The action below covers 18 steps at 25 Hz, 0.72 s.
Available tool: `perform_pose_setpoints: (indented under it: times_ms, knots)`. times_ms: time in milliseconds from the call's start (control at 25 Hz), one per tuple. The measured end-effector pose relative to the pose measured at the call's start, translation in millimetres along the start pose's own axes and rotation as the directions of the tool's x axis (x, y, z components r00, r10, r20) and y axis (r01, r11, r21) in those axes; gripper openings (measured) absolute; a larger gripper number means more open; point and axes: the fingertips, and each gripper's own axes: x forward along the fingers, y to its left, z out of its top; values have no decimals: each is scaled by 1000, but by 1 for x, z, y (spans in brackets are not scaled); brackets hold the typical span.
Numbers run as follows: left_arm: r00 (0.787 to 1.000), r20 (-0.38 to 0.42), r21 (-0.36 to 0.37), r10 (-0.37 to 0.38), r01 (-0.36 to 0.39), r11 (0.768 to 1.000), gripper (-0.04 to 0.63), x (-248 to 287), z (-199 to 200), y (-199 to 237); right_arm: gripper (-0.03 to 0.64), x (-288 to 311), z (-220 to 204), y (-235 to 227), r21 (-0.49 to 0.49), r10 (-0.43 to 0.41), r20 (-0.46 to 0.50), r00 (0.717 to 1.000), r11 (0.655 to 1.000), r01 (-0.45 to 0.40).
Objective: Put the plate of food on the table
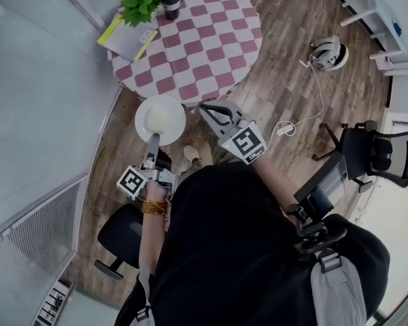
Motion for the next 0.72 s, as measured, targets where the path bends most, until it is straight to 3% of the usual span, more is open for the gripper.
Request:
perform_pose_setpoints:
  times_ms: [240,720]
  knots:
    - [998,53,7,23,-23,1000,18,48,11,-12,11,30,14,-42,-2,62,40,997,998,-62]
    - [999,-26,77,38,-36,996,18,171,-3,-36,11,45,10,-150,36,57,71,996,998,-59]
